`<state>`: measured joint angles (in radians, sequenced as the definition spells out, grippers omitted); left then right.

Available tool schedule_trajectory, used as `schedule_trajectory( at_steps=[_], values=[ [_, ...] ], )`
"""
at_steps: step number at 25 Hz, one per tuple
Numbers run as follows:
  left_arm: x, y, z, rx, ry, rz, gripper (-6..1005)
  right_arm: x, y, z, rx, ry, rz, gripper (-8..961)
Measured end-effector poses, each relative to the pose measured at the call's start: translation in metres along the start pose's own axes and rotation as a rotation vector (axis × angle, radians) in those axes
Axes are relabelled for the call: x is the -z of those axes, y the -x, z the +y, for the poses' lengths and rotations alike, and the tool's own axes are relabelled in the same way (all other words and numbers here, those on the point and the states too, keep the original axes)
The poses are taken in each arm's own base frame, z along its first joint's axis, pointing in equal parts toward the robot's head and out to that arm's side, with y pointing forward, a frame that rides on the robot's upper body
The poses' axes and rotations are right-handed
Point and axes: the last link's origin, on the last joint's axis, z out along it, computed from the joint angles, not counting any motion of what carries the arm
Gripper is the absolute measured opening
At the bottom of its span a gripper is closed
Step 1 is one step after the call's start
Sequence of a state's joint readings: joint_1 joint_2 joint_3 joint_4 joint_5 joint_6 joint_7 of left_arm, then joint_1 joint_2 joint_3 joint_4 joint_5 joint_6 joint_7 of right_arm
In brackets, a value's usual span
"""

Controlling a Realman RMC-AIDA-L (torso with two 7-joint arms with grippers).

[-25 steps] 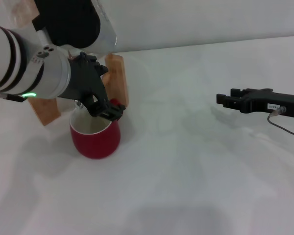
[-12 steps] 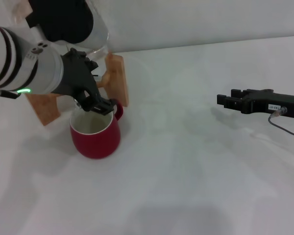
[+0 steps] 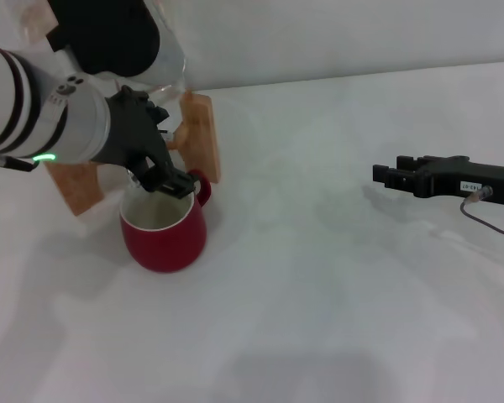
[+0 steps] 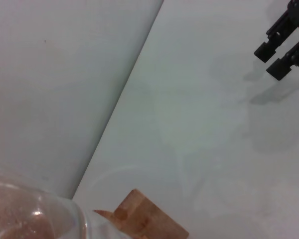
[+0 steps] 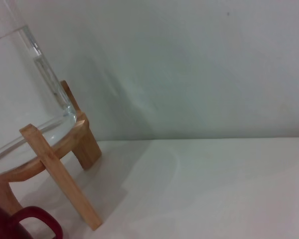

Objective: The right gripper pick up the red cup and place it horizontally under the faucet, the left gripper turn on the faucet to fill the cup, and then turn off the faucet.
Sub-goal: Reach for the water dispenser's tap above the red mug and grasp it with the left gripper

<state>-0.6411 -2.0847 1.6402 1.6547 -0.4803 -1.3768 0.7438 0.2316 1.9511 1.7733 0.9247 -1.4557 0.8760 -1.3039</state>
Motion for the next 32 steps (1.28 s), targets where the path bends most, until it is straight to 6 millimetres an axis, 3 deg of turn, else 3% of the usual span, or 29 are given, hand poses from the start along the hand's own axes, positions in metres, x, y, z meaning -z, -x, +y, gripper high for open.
schedule_trajectory(
  at_steps=[32],
  values=[
    [-0.005, -0.005, 0.012, -0.035, 0.026, 0.000, 886, 0.001, -0.002, -0.001, -0.007, 0.001, 0.005, 549]
  ],
)
